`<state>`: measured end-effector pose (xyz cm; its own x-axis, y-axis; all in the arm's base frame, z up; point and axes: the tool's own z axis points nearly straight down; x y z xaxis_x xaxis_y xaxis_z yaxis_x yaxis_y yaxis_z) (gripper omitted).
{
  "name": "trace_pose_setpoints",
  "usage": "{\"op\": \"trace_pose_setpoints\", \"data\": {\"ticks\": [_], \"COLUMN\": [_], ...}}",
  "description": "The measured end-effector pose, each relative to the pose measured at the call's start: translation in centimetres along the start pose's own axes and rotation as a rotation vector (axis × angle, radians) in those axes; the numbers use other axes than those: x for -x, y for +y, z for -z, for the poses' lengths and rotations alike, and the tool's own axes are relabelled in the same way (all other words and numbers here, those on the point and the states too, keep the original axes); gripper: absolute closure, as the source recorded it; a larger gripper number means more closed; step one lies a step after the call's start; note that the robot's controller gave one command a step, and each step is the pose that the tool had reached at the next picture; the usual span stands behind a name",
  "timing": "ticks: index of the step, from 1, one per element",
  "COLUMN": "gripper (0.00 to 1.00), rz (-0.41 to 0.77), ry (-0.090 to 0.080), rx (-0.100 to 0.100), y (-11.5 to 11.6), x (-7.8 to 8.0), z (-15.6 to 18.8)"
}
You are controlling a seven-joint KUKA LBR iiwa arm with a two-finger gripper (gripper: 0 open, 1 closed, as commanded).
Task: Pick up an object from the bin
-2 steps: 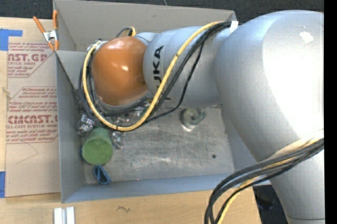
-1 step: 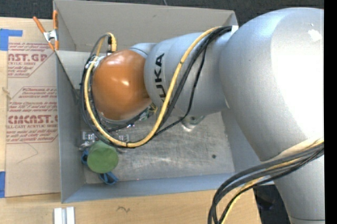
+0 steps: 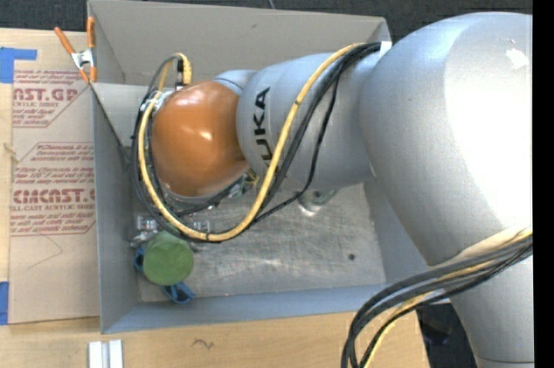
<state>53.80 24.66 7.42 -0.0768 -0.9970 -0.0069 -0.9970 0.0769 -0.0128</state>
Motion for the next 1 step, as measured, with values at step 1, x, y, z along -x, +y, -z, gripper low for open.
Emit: {"op": "trace_pose_setpoints", "data": {"ticks": [1], "gripper": [1.0], "rz": [0.136], "ry": [0.001], "rx": [0.004], "y": [-3.09], "x": [-2.17], "z": [16.53]}}
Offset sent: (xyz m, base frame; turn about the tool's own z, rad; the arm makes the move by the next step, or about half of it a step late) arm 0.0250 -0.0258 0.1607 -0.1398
